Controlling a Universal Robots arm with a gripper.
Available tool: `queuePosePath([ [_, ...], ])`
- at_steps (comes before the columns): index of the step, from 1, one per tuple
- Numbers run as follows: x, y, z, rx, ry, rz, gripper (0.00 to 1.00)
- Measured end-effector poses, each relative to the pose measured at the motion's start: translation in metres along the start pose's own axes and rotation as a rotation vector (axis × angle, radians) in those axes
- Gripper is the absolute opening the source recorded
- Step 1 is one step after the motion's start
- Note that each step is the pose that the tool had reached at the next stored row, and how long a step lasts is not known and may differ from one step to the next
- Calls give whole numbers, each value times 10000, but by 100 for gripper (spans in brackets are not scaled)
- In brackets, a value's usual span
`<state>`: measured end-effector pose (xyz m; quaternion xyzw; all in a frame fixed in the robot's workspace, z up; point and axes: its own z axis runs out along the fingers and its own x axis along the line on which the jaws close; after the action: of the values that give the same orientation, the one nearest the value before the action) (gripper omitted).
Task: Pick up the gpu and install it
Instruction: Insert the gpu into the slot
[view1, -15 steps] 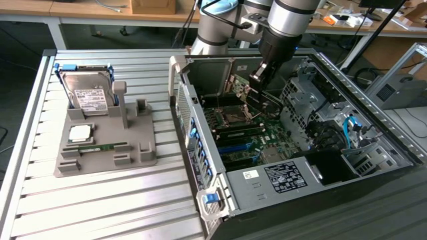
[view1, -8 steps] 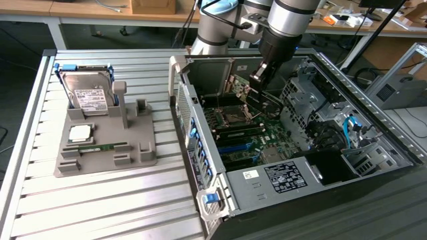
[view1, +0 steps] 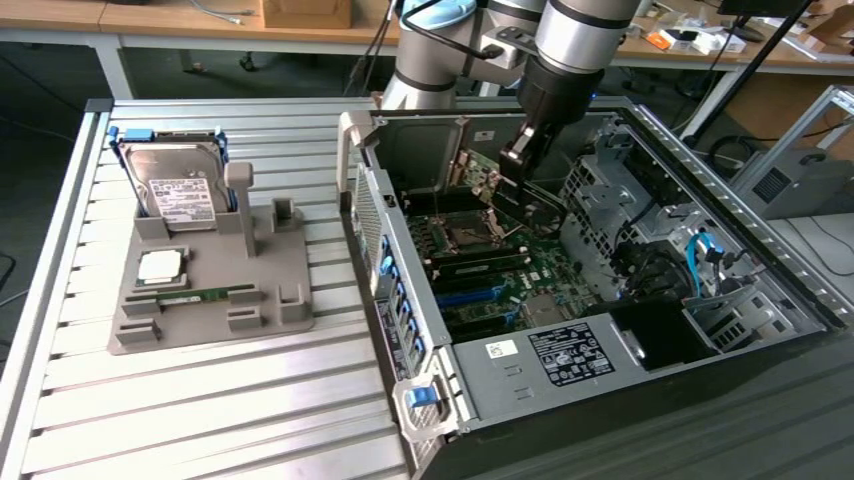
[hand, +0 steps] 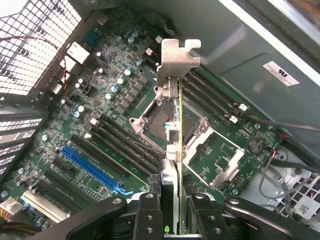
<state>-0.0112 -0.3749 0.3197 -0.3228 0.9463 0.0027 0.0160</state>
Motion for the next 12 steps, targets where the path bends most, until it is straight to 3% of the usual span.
queuePosePath([
  [12,0,0,0,-8,-2,-242,27],
])
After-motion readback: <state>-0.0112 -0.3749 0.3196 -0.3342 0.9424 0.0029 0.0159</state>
